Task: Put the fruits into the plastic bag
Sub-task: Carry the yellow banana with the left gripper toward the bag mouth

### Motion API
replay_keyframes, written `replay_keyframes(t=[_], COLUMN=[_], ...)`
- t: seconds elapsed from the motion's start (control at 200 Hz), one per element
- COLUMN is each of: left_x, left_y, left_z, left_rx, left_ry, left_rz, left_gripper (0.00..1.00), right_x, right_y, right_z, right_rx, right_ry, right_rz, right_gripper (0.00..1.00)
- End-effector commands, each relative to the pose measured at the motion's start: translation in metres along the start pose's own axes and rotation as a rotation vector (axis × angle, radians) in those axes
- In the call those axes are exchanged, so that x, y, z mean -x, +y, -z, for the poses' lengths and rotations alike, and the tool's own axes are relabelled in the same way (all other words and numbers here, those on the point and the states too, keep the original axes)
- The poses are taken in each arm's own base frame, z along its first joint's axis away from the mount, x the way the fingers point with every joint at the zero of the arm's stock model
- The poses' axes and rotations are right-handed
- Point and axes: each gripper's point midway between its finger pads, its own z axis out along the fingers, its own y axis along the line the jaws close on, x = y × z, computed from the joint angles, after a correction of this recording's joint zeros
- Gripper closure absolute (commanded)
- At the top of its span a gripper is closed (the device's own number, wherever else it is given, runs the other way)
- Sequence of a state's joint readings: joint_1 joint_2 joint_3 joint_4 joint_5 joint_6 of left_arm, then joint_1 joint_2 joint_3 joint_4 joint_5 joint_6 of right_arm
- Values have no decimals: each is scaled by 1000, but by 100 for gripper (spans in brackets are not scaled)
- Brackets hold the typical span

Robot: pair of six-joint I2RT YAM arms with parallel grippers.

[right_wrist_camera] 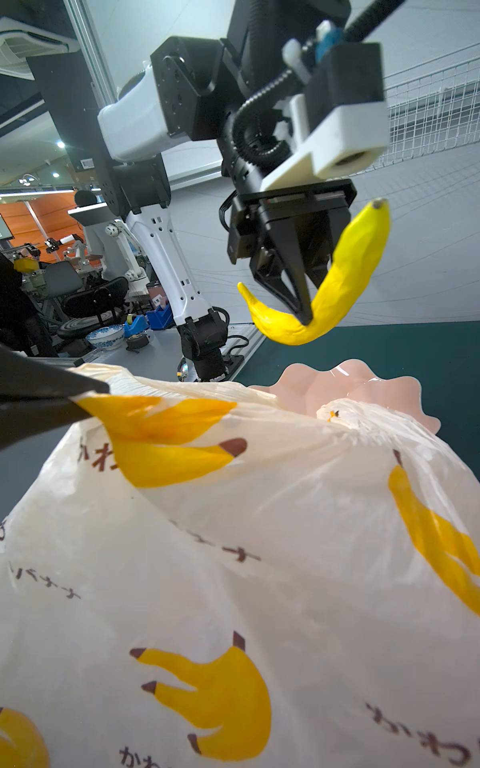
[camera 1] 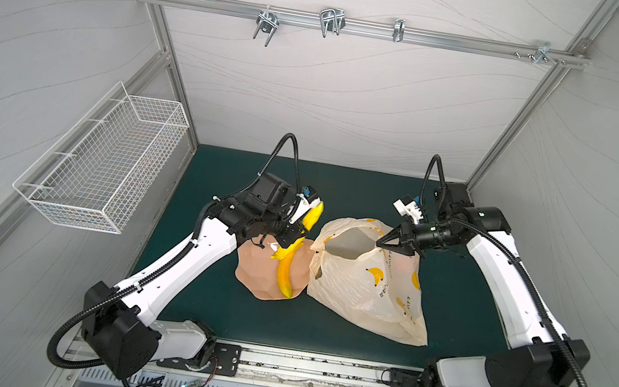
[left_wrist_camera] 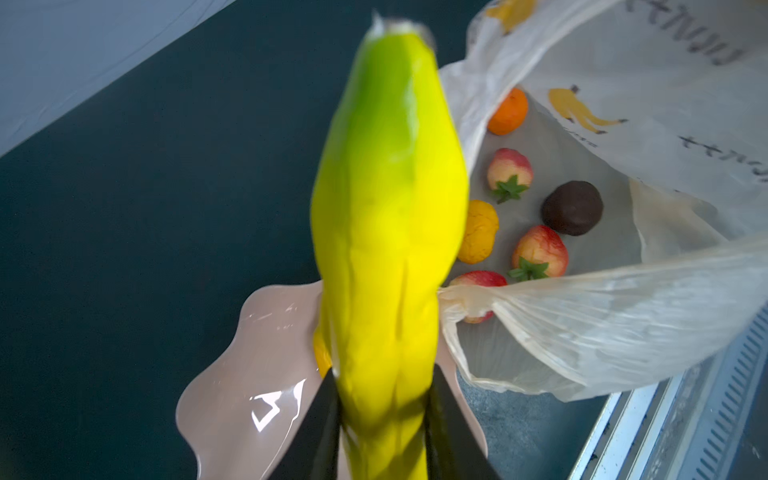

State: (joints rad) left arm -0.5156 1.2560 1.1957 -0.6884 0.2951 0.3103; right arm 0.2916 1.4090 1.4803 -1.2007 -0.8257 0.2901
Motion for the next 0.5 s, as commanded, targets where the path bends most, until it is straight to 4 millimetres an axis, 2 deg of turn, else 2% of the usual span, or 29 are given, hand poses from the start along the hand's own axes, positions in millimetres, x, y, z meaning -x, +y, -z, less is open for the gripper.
replay_keyframes(t=[0.0, 0.28, 0.495], left_x=[14, 17, 10], left_y=[-21, -21, -21], left_z=[2, -13, -29], left_rx=[-52, -6, -14], left_ry=[-86, -65, 9], left_rz=[-193, -321, -410], left_gripper=[91, 92, 94], right_x=[-2, -3, -4], right_y=[1, 2, 2], right_z=[3, 2, 2], right_rx=[5, 15, 14], right_ry=[16, 23, 27], right_rz=[-3, -6, -9], right_gripper=[100, 100, 100])
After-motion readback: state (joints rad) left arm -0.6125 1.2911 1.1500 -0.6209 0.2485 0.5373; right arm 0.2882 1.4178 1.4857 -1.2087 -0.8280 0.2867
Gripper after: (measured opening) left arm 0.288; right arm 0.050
